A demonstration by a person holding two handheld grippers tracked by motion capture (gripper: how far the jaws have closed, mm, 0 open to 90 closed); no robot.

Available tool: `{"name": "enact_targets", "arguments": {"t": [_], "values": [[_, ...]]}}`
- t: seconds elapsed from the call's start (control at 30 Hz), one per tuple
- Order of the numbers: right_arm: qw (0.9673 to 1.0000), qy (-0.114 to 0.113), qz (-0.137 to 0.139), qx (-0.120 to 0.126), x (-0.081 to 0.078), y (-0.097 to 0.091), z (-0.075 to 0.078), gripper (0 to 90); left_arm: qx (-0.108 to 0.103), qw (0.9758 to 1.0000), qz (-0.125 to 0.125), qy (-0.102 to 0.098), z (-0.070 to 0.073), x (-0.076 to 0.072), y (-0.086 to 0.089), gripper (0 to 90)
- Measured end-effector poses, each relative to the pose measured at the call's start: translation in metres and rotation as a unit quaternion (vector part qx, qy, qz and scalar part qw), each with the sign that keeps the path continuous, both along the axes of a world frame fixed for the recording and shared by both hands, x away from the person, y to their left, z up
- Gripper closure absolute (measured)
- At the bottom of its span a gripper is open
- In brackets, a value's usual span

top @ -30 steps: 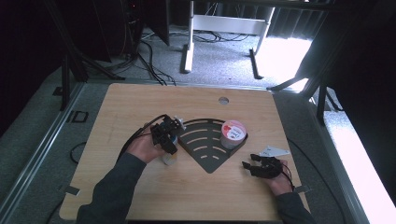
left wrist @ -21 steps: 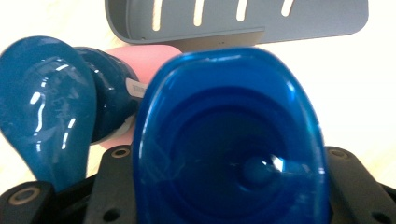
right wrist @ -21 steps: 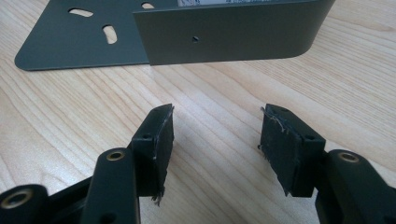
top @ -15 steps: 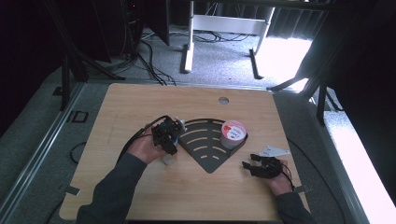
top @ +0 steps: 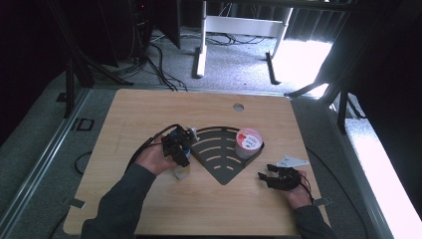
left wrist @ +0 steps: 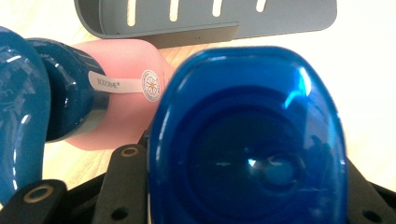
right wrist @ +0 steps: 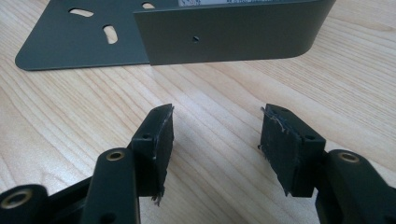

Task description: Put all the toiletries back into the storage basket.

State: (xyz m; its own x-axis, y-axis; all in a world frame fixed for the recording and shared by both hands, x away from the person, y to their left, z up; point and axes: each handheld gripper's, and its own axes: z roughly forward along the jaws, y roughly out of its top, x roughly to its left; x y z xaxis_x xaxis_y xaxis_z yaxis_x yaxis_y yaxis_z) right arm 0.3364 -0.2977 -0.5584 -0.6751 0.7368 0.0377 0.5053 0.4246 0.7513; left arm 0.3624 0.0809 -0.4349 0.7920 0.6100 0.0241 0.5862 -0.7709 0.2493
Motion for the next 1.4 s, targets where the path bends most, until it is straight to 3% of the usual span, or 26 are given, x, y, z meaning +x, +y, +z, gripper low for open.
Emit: {"name": "enact_targets", "arguments": {"t": [0.07, 0.33, 0.5, 1.03, 1.4], "values": [[1.0000, 0.000, 0.000, 0.000, 0.000, 0.000, 0.000, 43.9, 0.015, 0.9999, -0.002, 0.004, -0.004, 0.001, -0.002, 50.6], [1.0000, 0.000, 0.000, 0.000, 0.000, 0.000, 0.000, 43.8, 0.020, 0.9998, -0.002, 0.004, -0.006, 0.002, -0.002, 49.7], [1.0000, 0.000, 0.000, 0.001, 0.000, 0.000, 0.000, 43.9, 0.017, 0.9998, -0.009, 0.008, -0.006, 0.000, -0.004, 54.4], [1.0000, 0.000, 0.001, 0.000, 0.000, 0.000, 0.000, 43.8, 0.001, 0.9995, -0.025, 0.017, -0.006, -0.002, -0.013, 55.0], [1.0000, 0.001, 0.001, 0.001, 0.000, 0.000, 0.000, 43.9, -0.015, 0.9993, -0.031, 0.011, -0.002, -0.004, -0.020, 55.1]]}}
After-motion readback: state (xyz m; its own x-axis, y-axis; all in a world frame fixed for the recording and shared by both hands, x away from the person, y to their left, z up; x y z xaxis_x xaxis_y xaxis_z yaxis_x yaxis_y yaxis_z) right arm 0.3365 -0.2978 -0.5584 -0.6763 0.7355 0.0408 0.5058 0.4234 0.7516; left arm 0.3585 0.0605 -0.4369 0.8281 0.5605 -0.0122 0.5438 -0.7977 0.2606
